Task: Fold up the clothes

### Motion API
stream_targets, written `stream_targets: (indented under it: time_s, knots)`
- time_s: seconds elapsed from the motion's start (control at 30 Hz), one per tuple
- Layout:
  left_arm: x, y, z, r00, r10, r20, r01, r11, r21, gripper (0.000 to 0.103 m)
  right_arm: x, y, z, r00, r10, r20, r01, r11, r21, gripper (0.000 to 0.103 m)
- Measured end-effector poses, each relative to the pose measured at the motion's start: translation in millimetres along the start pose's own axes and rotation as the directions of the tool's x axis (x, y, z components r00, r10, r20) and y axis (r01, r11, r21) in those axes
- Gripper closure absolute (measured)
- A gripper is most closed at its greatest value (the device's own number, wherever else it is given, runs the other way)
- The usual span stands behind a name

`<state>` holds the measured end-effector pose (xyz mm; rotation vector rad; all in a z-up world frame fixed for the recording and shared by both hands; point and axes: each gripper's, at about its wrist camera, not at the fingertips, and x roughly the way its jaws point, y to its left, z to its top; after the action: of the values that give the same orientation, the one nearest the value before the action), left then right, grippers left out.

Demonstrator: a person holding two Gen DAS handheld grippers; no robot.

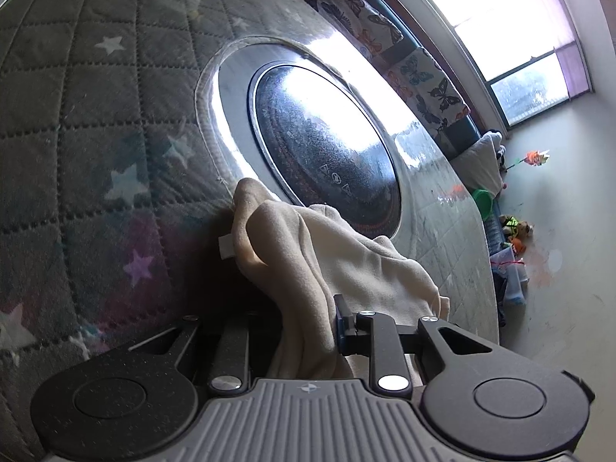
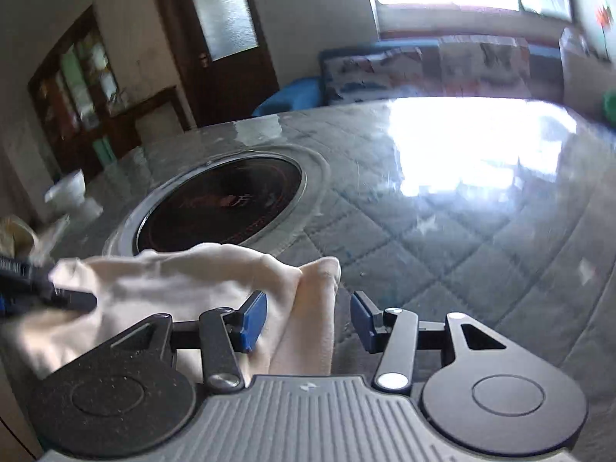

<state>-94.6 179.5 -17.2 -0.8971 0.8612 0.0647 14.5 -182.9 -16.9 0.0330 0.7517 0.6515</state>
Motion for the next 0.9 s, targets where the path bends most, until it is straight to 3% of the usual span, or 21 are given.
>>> stream_targets:
  time_s: [0.17, 0.3, 0.37, 0.63, 0.9]
  knots:
    - [1.0, -6.6, -0.9, 1.0, 0.026, 0.014, -0.027, 0.998, 0.05, 0.077, 8.5, 2.4, -1.1, 0.999, 0.037, 0.001, -0.037, 0.999, 0.002, 0.06]
    - [2.1, -12.3, -0.7, 0.999, 0.047, 0.022, -0.049, 0.995, 0.089, 0.077, 8.6, 7.3, -1.6, 0.999, 0.045, -0.002, -0.045, 0.999, -0.025, 0.085]
    - [2.7, -14.6, 0.0, 0.998, 0.058, 0.024, -0.06, 0.993, 0.102, 0.079, 4.7, 8.9, -1.9, 0.999, 0.042, 0.003, -0.042, 0.999, -0.028, 0.091]
    - [3.4, -43.6, 5.9, 0.998, 0.045, 0.032, -0.051, 0.977, 0.205, 0.084, -30.1, 15.3, 0.3, 0.996, 0.009, 0.089, -0.003, 0.998, -0.068, 0.093]
    - [25.3, -100.2, 2.4, 1.0, 0.001, 0.008, -0.003, 0.945, 0.328, 0.085, -80.5, -4.8, 9.4, 0.98, -0.092, 0.174, 0.106, 0.992, -0.073, 0.093]
